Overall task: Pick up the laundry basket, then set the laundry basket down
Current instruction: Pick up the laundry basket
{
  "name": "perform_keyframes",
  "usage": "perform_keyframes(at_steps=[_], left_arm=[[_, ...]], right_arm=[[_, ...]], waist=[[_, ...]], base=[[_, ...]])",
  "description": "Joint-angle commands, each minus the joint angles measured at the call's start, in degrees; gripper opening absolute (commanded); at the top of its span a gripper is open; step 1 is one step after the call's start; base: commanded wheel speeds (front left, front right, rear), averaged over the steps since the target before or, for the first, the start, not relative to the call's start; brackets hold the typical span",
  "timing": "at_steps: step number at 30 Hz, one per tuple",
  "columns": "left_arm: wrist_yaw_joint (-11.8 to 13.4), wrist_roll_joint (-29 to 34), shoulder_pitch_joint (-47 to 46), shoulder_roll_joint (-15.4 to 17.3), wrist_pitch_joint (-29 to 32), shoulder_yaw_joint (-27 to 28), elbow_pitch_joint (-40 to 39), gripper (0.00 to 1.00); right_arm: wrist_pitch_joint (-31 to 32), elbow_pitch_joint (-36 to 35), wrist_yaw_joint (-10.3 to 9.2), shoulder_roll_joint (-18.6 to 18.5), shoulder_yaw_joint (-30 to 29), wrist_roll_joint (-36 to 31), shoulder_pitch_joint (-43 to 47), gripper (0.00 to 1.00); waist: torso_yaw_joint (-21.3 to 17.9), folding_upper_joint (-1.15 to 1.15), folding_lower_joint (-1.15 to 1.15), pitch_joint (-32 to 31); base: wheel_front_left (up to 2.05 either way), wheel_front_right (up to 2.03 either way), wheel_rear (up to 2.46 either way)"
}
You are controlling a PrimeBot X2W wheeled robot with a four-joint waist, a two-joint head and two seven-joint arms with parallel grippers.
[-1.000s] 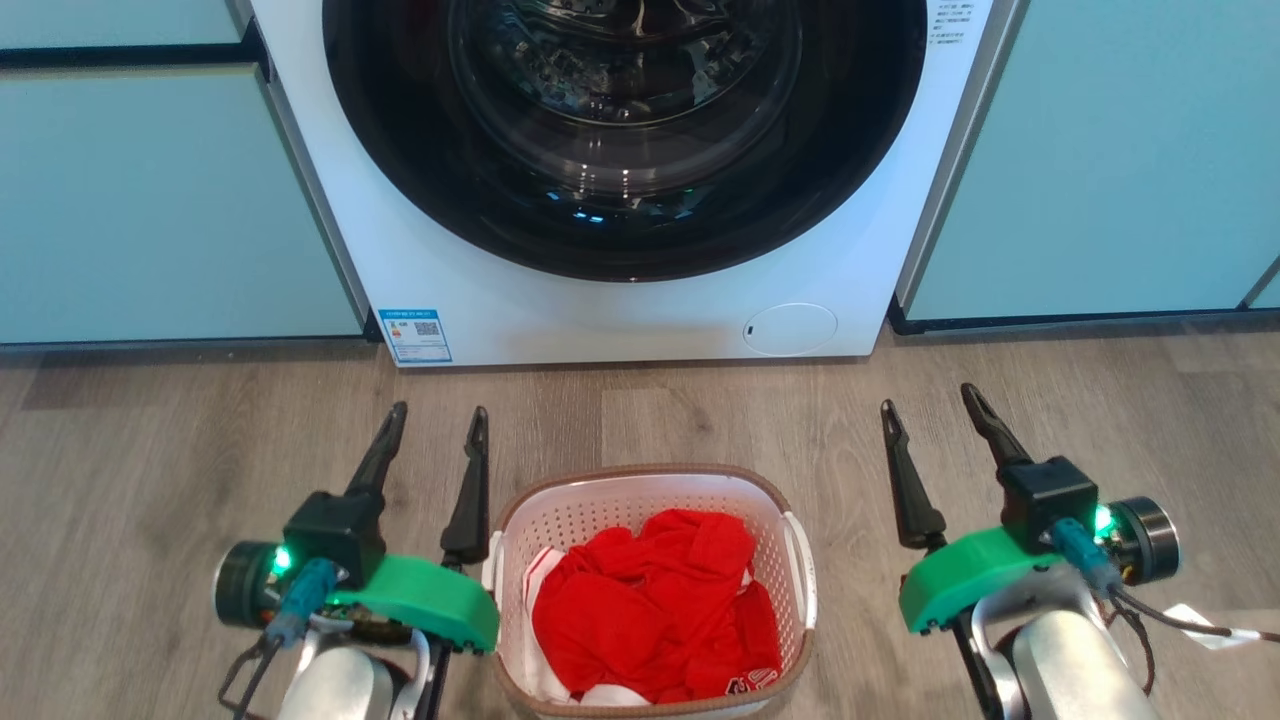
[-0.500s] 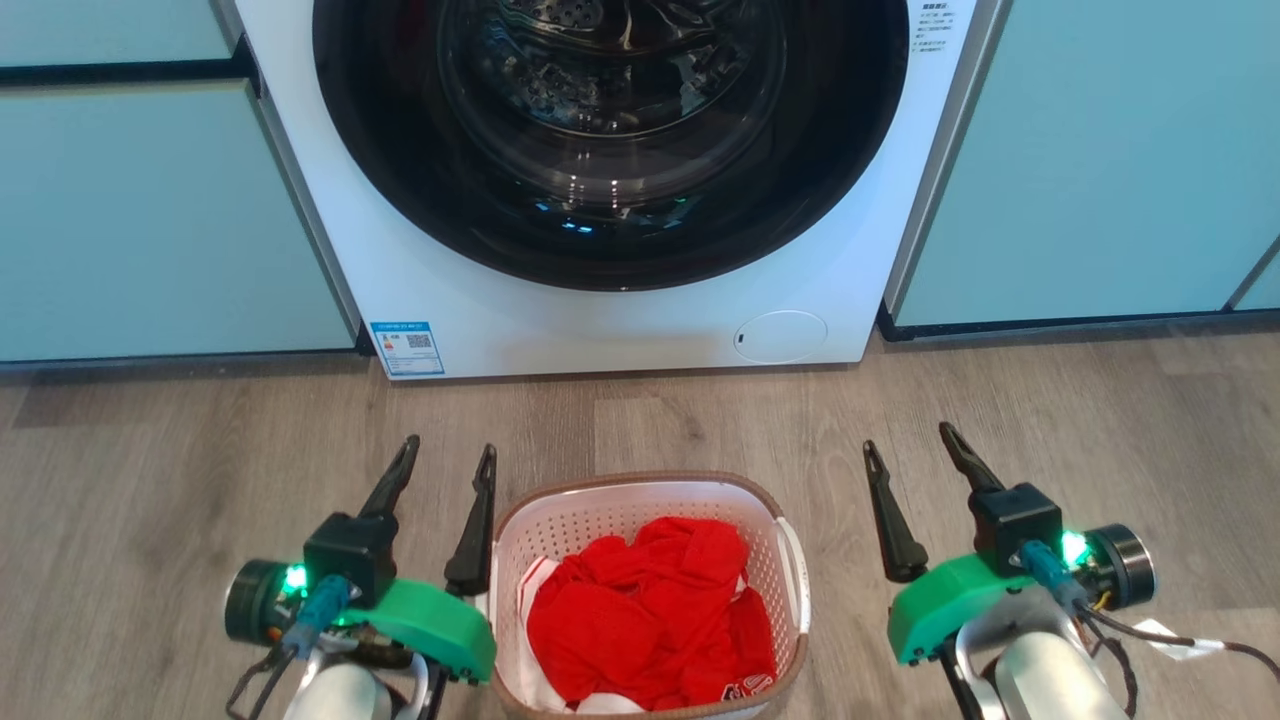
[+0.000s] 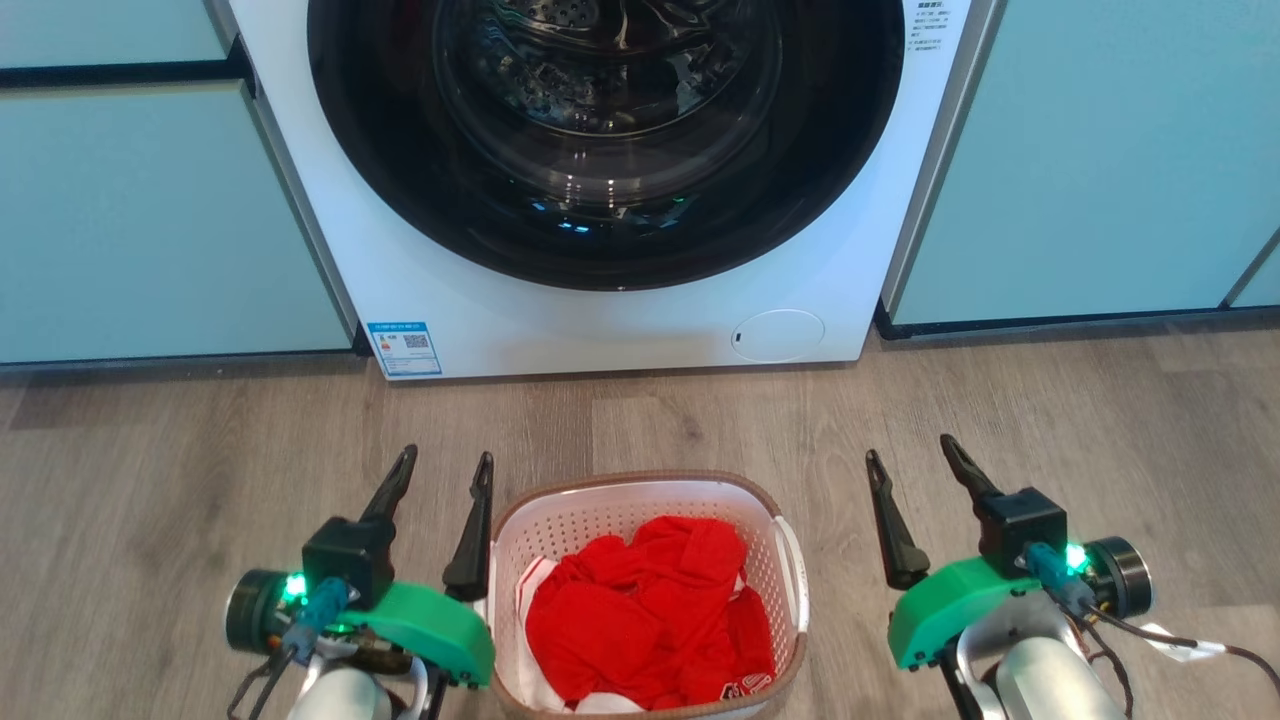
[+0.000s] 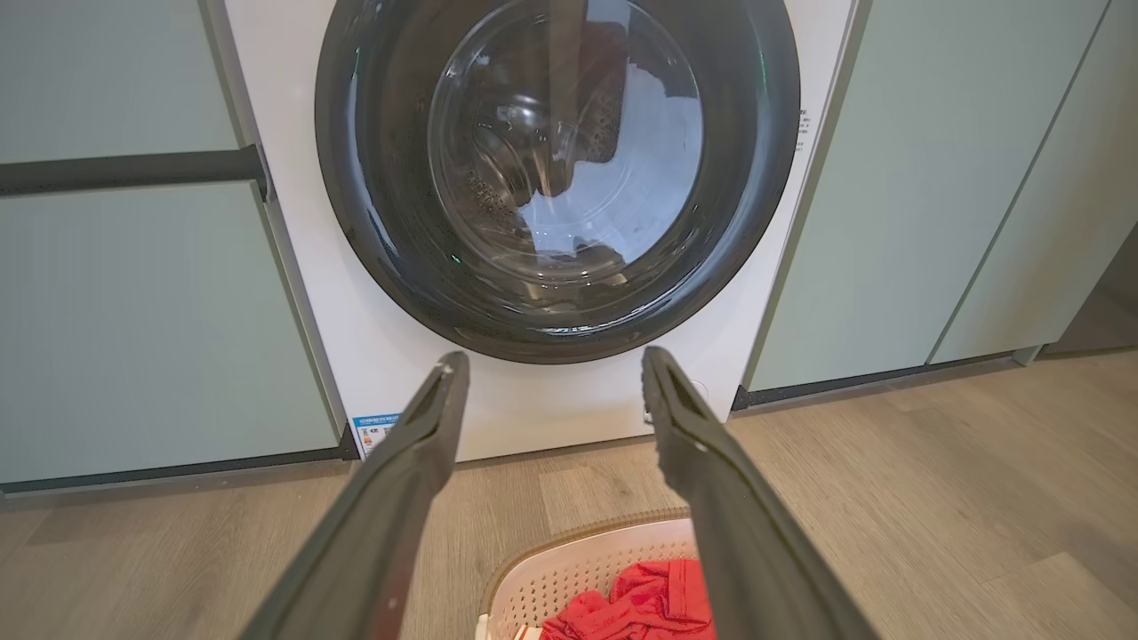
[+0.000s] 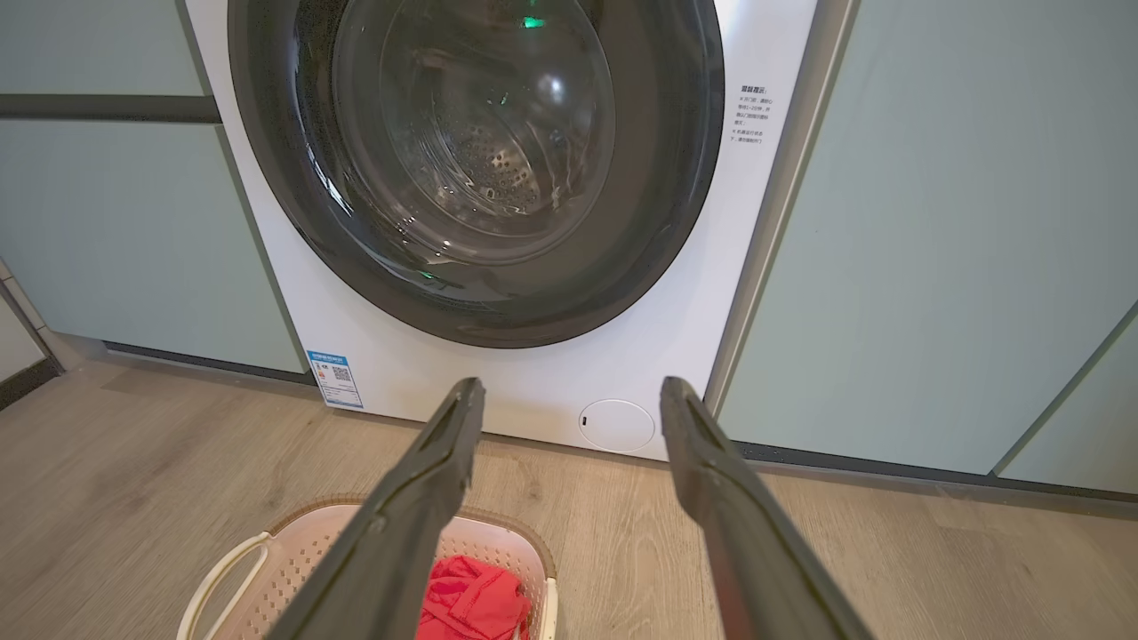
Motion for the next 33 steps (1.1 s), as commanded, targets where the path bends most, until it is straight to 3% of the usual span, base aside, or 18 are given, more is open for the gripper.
perform_keyframes(at_steps=[1, 21, 33], left_arm=[[0.24, -0.34, -1.69, -0.17, -0.55, 1.95, -1.23, 1.0], [0.53, -0.99, -1.98, -0.18, -0.55, 1.95, 0.51, 1.0], [2.52, -1.45, -2.98, -0.18, -0.55, 2.63, 3.4, 1.0]], right_arm=[[-0.75, -1.6, 0.41, -0.46, 1.33, 0.4, -3.39, 1.0], [-0.75, -0.89, 0.41, -0.46, 1.39, 0.98, -3.85, 1.0], [-0.76, 1.66, 0.41, -0.46, 1.24, 1.21, -4.56, 1.0]], waist=[[0.03, 0.0, 0.0, 0.05], [0.05, 0.0, 0.0, 0.45], [0.12, 0.0, 0.0, 3.86]], base=[[0.0, 0.0, 0.0], [0.0, 0.0, 0.0], [0.0, 0.0, 0.0]])
